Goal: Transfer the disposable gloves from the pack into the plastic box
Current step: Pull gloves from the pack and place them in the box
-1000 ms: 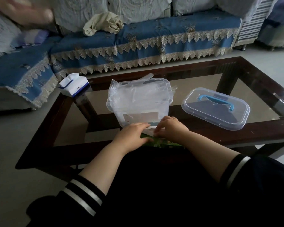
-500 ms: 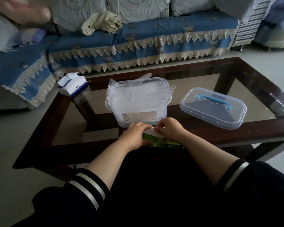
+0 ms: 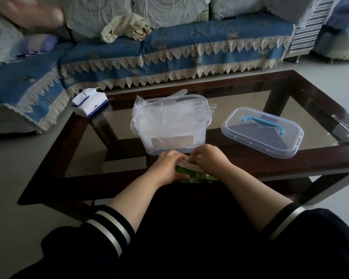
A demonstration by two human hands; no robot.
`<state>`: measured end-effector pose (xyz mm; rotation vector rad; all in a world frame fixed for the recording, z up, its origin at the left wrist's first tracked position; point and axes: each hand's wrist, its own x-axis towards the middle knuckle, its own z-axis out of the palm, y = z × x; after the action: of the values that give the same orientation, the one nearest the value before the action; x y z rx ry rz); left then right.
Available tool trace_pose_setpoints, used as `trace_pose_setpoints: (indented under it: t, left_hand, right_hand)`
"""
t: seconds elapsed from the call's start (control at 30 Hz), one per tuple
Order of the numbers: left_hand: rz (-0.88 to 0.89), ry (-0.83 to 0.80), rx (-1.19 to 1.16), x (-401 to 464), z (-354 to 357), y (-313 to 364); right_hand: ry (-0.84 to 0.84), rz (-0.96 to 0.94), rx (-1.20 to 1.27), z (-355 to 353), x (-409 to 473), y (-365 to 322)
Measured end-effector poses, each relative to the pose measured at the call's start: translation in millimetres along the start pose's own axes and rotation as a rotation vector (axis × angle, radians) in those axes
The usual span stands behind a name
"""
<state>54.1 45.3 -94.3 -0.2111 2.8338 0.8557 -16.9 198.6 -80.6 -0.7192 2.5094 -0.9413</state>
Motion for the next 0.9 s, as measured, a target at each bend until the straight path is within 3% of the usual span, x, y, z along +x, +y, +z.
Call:
trace_pose_setpoints:
  t: [0.13, 0.23, 0.3, 0.5, 0.57, 0.63, 0.77, 0.83, 0.9]
  left_hand:
    - [0.0, 0.015, 0.003, 0.0, 1.8, -1.0]
    - [0.014, 0.036, -0.021, 2.0, 3.4, -4.7]
    - [0.011, 0.031, 0.019, 2.5, 2.5, -3.2]
    - [0.009, 0.039, 0.274, -1.0, 4.3, 7.5]
    - [-0.002, 0.043, 0.432, -7.5, -1.3, 14.2]
    - [0.019, 0.175, 0.394, -18.5, -11.7, 25.8]
    - [0.19, 0.804, -0.183, -46.1, -37.0, 60.5]
    - [0.178, 0.74, -0.51, -47.4, -61.8, 80.4]
    - [0.126, 0.486, -0.618, -37.9, -86.0, 96.7]
  right_hand:
    - [0.064, -0.032, 0.279, -6.8, -3.1, -1.8]
    - [0.09, 0.026, 0.87, -25.3, -13.1, -3.0]
    - [0.068, 0.032, 1.135, -39.3, -18.3, -2.5]
    - [0.163, -0.131, 1.497, -65.8, -27.2, 1.2]
    - [0.213, -0.175, 1.522, -69.8, -31.3, 0.1]
    - [0.283, -0.214, 1.48, -71.3, -36.3, -3.5]
    - [0.406, -0.285, 1.337, -68.6, -40.6, -9.0]
    - [0.427, -0.358, 1.199, -64.9, -41.0, -10.6]
    - [0.466, -0.43, 0.992, -60.1, -40.0, -11.6]
